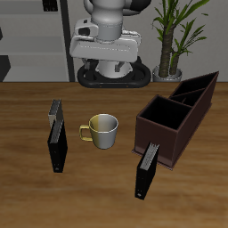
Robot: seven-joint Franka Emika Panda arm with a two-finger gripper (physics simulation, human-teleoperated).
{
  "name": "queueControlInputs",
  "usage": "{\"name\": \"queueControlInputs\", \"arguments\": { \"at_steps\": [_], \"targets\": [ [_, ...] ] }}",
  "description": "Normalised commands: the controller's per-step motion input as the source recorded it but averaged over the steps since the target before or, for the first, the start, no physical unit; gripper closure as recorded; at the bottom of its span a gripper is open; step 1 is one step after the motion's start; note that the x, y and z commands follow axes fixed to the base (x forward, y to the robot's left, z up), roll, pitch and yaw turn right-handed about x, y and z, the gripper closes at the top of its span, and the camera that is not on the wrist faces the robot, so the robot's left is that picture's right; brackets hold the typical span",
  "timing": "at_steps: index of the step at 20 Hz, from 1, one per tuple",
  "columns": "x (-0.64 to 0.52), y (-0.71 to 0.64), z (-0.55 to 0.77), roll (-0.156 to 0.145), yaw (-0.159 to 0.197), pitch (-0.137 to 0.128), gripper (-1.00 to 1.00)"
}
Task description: Place the right black book into the left desk caddy's front compartment
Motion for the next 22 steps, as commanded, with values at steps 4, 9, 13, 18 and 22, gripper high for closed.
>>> {"name": "queueControlInputs", "arguments": {
  "at_steps": [4,9,13,18,22],
  "targets": [
    [0.29,-0.37,0.05,-0.012,-0.020,0.001,-1.00],
    [0.30,-0.38,0.05,0.038,0.024,-0.049,-1.00],
    [0.26,-0.36,-0.02,-0.036,0.007,-0.041,-1.00],
    [0.30,-0.44,0.00,-0.025,-0.001,-0.016,-1.00],
    [0.22,-0.33,0.00,-0.055,0.031,-0.046,-1.00]
  ]
}}
